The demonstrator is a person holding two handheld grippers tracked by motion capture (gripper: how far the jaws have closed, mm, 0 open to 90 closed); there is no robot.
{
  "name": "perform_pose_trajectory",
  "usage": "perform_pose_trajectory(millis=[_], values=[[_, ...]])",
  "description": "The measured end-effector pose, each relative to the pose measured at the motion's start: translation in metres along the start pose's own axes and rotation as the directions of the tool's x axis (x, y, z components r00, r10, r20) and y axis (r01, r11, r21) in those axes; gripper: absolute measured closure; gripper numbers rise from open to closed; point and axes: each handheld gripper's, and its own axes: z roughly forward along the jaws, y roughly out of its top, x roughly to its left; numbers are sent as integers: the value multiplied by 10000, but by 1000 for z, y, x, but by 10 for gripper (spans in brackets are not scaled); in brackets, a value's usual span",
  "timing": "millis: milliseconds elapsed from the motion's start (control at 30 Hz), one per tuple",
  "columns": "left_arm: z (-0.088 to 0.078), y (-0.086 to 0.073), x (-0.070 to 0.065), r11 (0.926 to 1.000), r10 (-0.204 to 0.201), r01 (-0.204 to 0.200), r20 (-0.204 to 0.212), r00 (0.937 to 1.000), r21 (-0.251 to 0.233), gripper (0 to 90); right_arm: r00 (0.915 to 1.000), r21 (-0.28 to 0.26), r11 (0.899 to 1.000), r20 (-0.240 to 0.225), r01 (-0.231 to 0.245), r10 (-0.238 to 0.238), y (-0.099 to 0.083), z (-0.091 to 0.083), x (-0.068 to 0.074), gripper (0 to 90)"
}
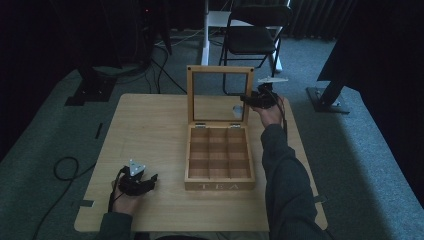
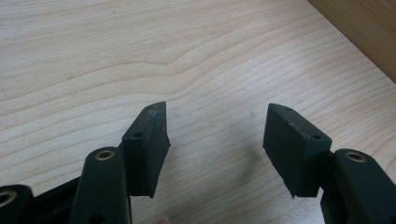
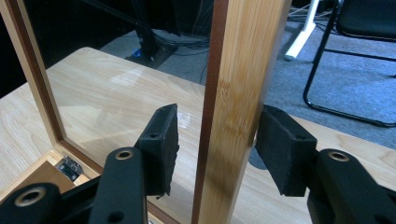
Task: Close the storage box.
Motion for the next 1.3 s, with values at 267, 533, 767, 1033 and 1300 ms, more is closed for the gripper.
perform_pose_trajectory(millis=[267, 533, 767, 1033, 1300], values=[[0, -1, 1, 10000, -23, 23, -8, 10000, -5, 407, 9998, 232, 9996, -116, 138, -135, 8, 2, 2, 497], [1, -1, 0, 10000, -19, 19, 27, 10000, 5, 407, 9974, 124, 9975, 195, 698, -700, 2, -10, 12, 523], [3, 0, -2, 9999, 59, -59, 7, 10000, 95, 407, 9941, -313, 9941, 365, 1034, -1023, -10, -30, 26, 537], [3, 0, -4, 9999, 130, -130, 19, 9999, 64, 407, 9845, -323, 9853, 587, 1675, -1655, -20, -46, 41, 530], [4, 0, -6, 9997, 213, -214, 57, 9998, 117, 407, 9811, -583, 9821, 841, 1792, -1741, -34, -66, 57, 516]])
